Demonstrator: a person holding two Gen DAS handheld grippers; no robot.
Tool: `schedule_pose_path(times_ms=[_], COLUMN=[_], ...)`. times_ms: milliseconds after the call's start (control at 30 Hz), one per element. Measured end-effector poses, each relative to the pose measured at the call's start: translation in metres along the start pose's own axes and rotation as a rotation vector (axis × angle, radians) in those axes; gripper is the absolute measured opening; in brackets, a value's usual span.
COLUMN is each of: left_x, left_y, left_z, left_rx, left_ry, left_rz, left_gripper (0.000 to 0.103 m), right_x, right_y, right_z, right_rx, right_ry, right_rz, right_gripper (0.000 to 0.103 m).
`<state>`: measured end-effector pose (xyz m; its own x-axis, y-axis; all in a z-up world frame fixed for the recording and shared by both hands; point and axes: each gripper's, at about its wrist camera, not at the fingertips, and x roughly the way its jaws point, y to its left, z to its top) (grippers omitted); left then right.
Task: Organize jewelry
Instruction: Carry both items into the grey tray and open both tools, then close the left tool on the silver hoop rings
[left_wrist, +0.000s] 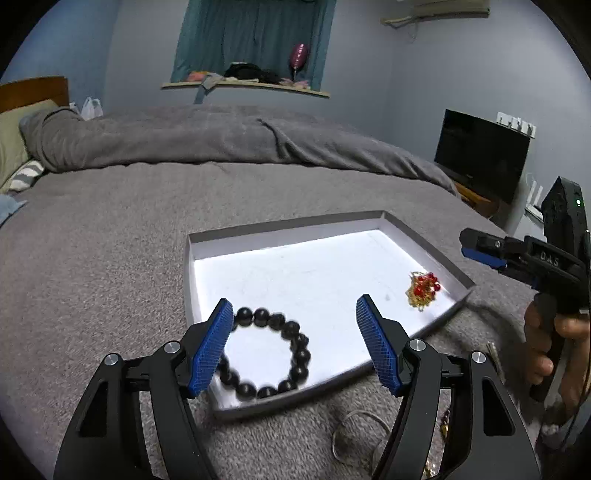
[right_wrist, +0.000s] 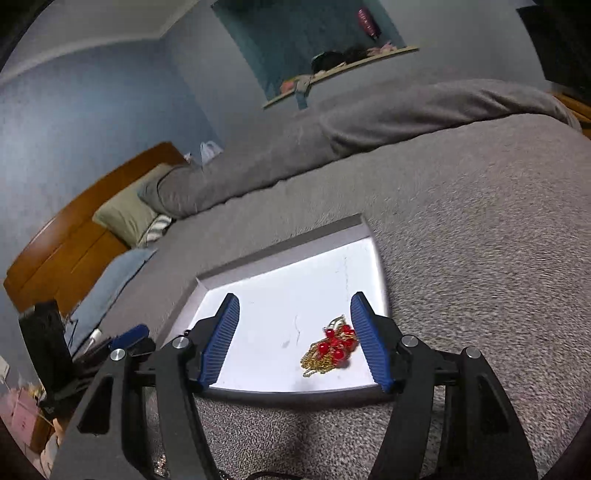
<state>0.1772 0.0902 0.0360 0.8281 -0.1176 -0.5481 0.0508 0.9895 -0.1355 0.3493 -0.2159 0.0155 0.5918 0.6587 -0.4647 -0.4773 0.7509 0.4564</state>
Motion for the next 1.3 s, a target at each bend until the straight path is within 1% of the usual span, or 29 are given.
schedule_pose_path(times_ms=[100,233,500,633,867,933,1000,1133,1233,1300], left_x=[-0.01,-0.021,-0.041,-0.045,-0.04,-0.038,-0.034,-0.025,-0.024,-0.024], left_y=[-0.003,-0.007,-0.006,-0.003,-0.013,-0.018,-0.024,-0.032,-0.038,-0.041], left_z=[-0.005,-0.011,-0.031,-0.044,-0.057,-0.058,-0.061,-0.066,-0.068,-0.069], left_rx=[0.011,0.032,0.055,0.043,0.085,0.101,0.121,0.15,0.175,0.191], left_ry=[-0.006,-0.011,0.01,0.041,0.097,0.112,0.136,0.179,0.186,0.184], left_rz=[-0.013,-0.024,-0.05,-0.084,-0.123,-0.135,-0.144,-0.163,-0.166,-0.161], left_gripper=[0.07,0.07,0.071,0.071,0.071,0.067,0.062,0.059,0.056,0.049], right_x=[-0.009,-0.019,-0.042,-0.046,-0.055,-0.056,-0.056,-0.054,-0.053,-0.053], right_y=[-0.001,0.0,0.002,0.0,-0.009,-0.012,-0.013,-0.01,-0.008,-0.006], right_z=[-0.006,-0.015,-0.04,-0.056,-0.073,-0.075,-0.075,-0.075,-0.076,-0.076], right_rx=[-0.009,-0.037,-0.071,-0.098,-0.12,-0.123,-0.125,-0.143,-0.151,-0.159], right_ry=[-0.011,-0.003,0.02,0.061,0.1,0.107,0.112,0.117,0.121,0.124], right_rz=[-0.02,-0.048,-0.095,-0.132,-0.166,-0.166,-0.163,-0.16,-0.155,-0.153], right_gripper=[0.063,0.063,0.063,0.063,0.063,0.063,0.062,0.062,0.062,0.062])
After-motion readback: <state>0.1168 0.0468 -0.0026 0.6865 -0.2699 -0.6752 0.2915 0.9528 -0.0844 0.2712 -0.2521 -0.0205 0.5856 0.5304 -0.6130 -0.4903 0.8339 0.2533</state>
